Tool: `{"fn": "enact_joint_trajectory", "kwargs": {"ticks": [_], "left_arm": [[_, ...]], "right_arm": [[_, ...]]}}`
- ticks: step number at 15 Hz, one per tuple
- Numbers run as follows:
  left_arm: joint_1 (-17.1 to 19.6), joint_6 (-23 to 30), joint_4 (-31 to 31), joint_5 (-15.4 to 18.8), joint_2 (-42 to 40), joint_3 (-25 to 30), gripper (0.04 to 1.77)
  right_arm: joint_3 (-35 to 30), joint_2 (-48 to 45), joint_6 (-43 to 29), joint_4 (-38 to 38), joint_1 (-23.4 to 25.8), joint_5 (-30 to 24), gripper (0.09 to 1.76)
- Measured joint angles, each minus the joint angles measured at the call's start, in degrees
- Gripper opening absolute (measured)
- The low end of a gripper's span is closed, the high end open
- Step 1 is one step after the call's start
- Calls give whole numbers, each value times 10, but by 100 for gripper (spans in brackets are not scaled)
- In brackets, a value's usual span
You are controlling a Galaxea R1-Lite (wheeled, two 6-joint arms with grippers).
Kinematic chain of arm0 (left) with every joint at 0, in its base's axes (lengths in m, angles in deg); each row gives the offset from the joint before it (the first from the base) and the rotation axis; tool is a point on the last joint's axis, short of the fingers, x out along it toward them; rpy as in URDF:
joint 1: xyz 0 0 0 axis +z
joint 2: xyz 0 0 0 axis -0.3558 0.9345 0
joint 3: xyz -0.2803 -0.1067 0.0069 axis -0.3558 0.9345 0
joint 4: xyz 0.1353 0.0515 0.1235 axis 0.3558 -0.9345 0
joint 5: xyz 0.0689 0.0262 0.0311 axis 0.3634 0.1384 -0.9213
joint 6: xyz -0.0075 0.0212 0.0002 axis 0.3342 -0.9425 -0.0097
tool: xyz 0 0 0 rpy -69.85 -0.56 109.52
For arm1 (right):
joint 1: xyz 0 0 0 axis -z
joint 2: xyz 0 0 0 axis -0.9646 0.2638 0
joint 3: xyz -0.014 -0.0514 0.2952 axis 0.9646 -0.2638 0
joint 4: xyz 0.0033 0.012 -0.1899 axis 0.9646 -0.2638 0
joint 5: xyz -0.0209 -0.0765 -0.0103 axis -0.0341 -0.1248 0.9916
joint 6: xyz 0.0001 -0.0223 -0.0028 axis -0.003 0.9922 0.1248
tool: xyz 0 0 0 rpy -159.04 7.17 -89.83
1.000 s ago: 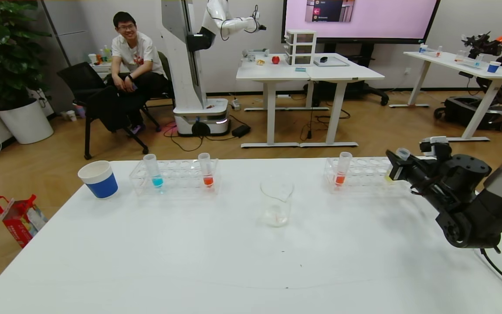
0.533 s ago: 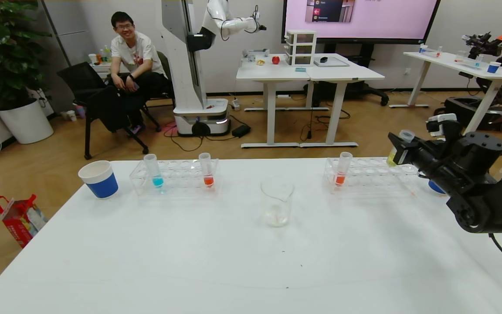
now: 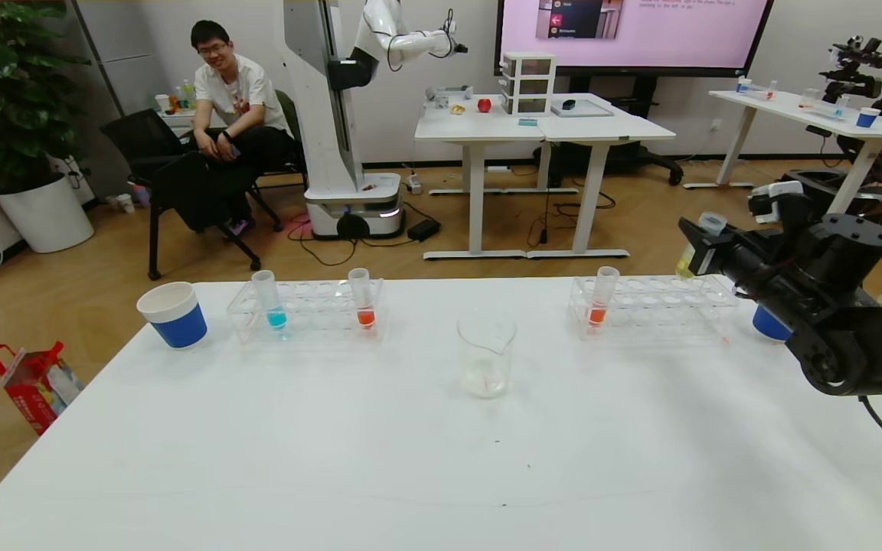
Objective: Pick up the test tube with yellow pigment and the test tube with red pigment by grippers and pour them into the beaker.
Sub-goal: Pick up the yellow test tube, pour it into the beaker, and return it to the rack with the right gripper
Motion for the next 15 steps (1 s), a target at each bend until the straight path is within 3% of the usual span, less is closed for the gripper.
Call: {"fn": "enact_joint_trajectory", "kwargs": {"ticks": [3, 8, 11, 15], "left_arm": [[0, 0, 0, 0, 0, 0, 171], [0, 0, 0, 0, 0, 0, 171], [0, 0, 0, 0, 0, 0, 171], [0, 0, 0, 0, 0, 0, 171]], "right_arm": [[47, -15, 15, -80, -40, -36, 51], [180, -19, 71, -183, -112, -58, 51], [188, -11, 161, -167, -145, -121, 51], [134, 6, 240, -73, -185, -186, 51]]}}
